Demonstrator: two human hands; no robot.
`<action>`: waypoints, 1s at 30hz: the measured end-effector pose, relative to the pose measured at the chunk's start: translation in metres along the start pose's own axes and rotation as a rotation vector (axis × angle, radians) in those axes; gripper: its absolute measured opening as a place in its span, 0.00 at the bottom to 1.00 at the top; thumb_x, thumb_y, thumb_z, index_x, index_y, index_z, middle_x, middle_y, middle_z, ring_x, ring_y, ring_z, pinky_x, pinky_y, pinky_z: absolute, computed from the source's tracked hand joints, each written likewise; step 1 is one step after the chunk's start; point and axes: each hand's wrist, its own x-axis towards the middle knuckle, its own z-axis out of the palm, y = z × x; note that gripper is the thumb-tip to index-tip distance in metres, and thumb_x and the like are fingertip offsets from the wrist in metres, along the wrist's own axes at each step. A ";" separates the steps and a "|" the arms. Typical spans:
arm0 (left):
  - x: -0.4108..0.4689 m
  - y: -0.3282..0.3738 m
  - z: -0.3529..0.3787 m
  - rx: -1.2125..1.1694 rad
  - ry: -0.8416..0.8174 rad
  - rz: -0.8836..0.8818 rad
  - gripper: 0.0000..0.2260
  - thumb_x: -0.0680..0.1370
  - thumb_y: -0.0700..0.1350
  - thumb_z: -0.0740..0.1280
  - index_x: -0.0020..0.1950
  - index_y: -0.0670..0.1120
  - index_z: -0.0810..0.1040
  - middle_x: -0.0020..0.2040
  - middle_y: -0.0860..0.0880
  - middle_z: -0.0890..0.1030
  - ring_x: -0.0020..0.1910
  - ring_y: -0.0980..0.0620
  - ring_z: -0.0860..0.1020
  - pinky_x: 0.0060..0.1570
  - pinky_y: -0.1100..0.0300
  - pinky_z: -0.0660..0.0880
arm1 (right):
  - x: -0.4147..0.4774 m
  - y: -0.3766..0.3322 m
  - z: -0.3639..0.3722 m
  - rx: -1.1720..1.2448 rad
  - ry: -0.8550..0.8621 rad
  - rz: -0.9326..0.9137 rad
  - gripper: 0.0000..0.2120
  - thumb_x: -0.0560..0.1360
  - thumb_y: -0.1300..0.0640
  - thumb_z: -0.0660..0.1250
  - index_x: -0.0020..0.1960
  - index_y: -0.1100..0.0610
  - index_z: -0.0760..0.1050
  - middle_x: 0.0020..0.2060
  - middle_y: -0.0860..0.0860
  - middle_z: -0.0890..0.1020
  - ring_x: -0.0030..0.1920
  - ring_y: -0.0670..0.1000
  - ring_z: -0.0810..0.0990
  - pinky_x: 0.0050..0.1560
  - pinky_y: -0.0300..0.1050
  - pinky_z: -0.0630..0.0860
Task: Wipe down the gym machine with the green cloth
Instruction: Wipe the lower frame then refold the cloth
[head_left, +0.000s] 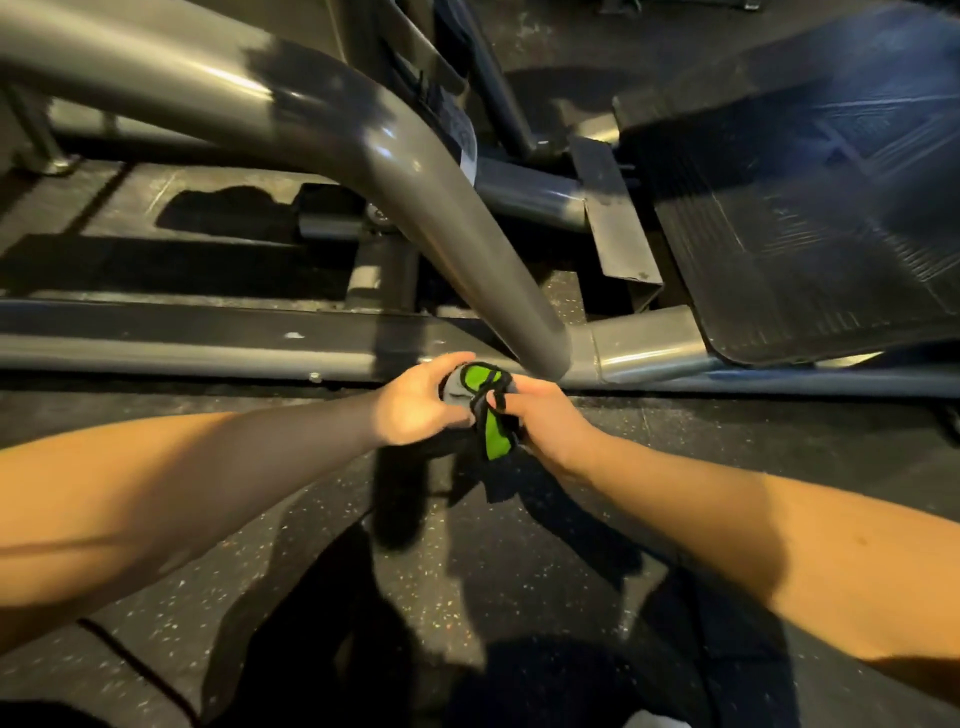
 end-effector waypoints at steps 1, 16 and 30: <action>0.001 -0.002 -0.001 0.026 0.005 0.012 0.25 0.74 0.36 0.75 0.70 0.46 0.77 0.57 0.52 0.83 0.56 0.56 0.81 0.56 0.67 0.74 | 0.001 0.001 0.000 0.012 0.005 0.003 0.13 0.81 0.66 0.61 0.62 0.61 0.80 0.57 0.59 0.85 0.60 0.59 0.82 0.67 0.56 0.75; 0.007 0.011 0.022 0.007 0.054 -0.065 0.07 0.78 0.41 0.73 0.44 0.49 0.77 0.40 0.51 0.79 0.37 0.60 0.77 0.37 0.67 0.70 | 0.004 0.007 0.007 0.332 0.218 0.297 0.13 0.81 0.49 0.66 0.63 0.52 0.76 0.61 0.58 0.80 0.61 0.58 0.80 0.55 0.59 0.83; 0.045 0.001 0.021 0.493 0.249 -0.064 0.11 0.80 0.52 0.69 0.61 0.51 0.80 0.60 0.49 0.80 0.62 0.46 0.73 0.63 0.49 0.69 | 0.031 -0.021 -0.120 -0.702 0.656 -0.205 0.04 0.76 0.63 0.68 0.47 0.57 0.82 0.44 0.50 0.81 0.46 0.50 0.77 0.51 0.44 0.73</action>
